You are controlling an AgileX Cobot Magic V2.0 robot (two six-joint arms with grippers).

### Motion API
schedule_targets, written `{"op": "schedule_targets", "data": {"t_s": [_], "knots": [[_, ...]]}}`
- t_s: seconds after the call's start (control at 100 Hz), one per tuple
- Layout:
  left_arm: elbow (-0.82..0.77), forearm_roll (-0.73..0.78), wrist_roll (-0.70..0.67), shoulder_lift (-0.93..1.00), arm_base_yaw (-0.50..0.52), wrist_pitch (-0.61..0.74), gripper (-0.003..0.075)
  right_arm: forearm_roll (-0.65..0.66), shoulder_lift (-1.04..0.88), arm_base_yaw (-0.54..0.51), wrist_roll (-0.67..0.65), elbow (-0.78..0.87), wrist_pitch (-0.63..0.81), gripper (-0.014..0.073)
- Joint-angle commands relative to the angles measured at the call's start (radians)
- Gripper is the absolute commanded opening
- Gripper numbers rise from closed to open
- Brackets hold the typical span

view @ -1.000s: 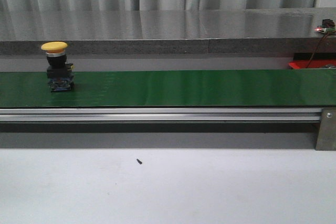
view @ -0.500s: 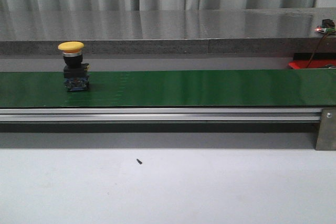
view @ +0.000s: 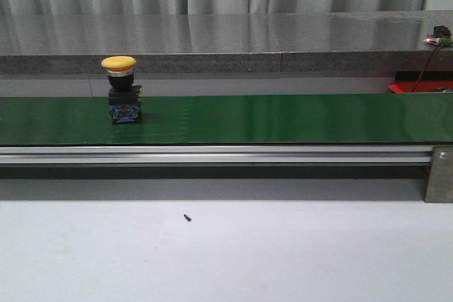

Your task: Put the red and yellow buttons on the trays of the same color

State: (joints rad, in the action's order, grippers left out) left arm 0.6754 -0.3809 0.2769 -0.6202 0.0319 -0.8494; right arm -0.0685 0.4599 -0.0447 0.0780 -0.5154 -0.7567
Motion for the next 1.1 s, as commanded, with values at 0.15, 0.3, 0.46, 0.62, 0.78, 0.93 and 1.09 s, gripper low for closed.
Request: {"op": "schedule_targets", "data": {"t_s": [0.15,0.3,0.46,0.62,0.78,0.93,1.09], "knots": [[0.025,-0.017,-0.007,0.047,-0.008,0.053,-0.002,-0.026,0.042,0.001,-0.001,-0.067,0.037,-0.0068],[0.025,-0.017,-0.007,0.047,-0.008,0.053,-0.002,-0.026,0.152,0.046,0.006,-0.137,0.019,-0.0068],[0.025,-0.017,-0.007,0.047,-0.008,0.053,-0.002,-0.031,0.31,0.093,0.007,-0.226,0.011,-0.0068],[0.025,-0.017,-0.007,0.047,-0.008,0.053,-0.002,-0.046,0.47,0.155,0.009,-0.338,0.013,-0.0068],[0.025,-0.017,-0.007,0.047,-0.008,0.053,-0.002,-0.047,0.631,0.254,0.016,-0.478,0.001,-0.0066],[0.025,-0.017,-0.007,0.047,-0.008,0.053,-0.002,-0.047,0.768,0.339,0.043,-0.619,-0.039,-0.0007],[0.025,-0.017,-0.007,0.047,-0.008,0.053,-0.002,-0.047,0.889,0.384,0.059,-0.75,-0.085,0.0347]]}}
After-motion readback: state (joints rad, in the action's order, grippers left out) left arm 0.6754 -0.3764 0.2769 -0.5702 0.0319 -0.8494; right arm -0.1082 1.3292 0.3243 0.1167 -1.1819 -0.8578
